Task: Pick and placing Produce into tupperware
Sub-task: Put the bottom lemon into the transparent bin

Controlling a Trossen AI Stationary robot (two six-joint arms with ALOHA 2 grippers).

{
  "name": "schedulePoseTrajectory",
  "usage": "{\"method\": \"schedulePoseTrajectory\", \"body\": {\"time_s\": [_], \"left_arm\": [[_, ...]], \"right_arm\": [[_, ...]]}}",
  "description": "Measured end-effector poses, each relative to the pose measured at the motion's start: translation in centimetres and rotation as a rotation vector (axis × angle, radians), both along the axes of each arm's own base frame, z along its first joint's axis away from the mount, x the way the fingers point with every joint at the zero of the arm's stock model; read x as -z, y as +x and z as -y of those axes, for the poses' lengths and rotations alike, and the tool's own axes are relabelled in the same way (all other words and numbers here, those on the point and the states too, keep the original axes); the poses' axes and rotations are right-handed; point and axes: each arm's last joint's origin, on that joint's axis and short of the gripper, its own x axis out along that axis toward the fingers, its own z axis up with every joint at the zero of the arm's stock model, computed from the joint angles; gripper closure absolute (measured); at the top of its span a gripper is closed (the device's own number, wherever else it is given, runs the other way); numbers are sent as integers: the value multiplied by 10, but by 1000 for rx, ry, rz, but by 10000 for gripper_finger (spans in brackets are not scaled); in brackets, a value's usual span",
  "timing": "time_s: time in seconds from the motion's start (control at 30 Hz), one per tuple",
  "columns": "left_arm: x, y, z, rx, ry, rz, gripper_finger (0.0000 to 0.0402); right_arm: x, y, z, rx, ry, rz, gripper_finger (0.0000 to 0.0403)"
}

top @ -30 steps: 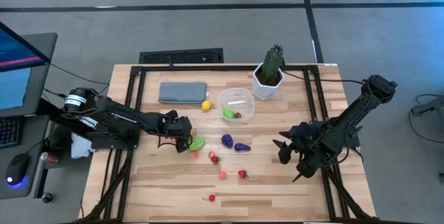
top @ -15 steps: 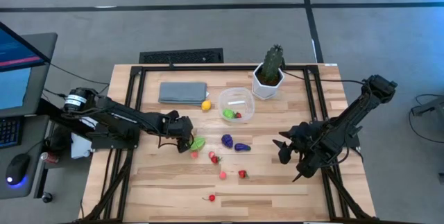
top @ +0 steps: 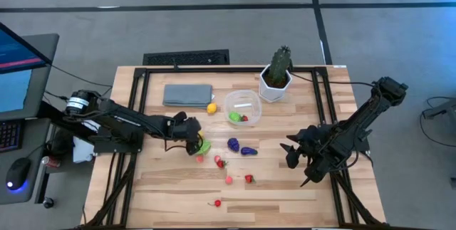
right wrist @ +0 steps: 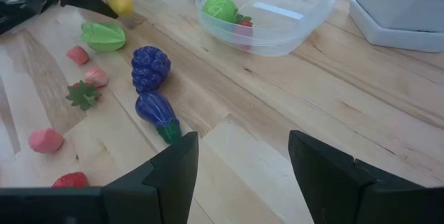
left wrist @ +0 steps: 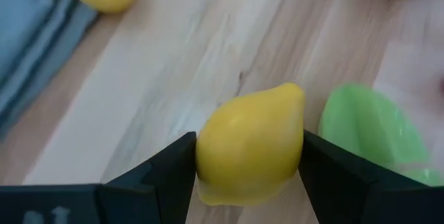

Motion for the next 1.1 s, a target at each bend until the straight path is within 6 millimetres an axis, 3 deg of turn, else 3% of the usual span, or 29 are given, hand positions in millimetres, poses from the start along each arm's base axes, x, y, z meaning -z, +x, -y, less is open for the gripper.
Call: {"method": "schedulePoseTrajectory", "body": {"time_s": [0.2, 0.43, 0.67, 1.1], "left_arm": [[-12, 9, -5, -10, 42, 61, 185], [-38, 27, -16, 14, 111, 158, 185], [-63, 43, -36, 19, 168, 312, 185], [-60, 58, -60, 34, 143, 425, 184]], "right_arm": [[0, 0, 0, 0, 1, 0, 154], [0, 0, 0, 1, 5, 3, 154], [0, 1, -1, 1, 10, 8, 154], [0, 1, 0, 5, 5, 5, 154]]}}
